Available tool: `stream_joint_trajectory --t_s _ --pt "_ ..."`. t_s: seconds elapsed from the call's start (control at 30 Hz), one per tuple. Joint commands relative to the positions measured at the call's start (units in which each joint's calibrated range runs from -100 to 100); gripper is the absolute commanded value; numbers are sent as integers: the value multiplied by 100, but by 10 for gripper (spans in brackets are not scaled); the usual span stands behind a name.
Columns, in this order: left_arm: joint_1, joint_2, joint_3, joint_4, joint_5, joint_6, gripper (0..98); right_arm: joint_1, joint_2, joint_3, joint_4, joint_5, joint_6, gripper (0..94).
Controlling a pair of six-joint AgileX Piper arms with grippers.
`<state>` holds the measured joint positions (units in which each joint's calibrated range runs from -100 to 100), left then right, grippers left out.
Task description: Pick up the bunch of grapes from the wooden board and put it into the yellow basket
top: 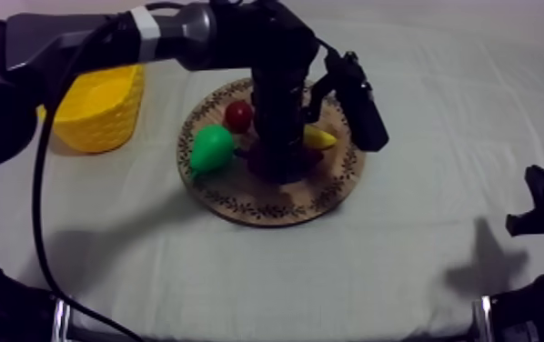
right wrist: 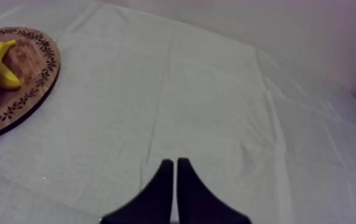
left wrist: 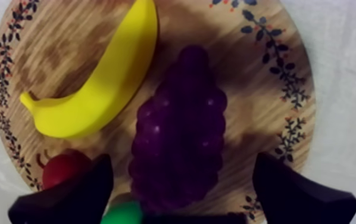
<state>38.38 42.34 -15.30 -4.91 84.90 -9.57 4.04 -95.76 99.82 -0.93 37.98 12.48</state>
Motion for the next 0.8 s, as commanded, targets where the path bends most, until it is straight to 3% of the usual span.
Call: stream_joint_trajectory --t_s 0.0,0.3,0.77 --pt "-9 70 -25 -4 2 -5 889 2 0 -4 -2 0 -5 3" --pt "-40 411 -157 15 5 -25 848 2 0 -4 -2 0 -5 3" --pt "-62 673 -236 50 -34 145 614 2 0 -4 -2 0 -5 3"
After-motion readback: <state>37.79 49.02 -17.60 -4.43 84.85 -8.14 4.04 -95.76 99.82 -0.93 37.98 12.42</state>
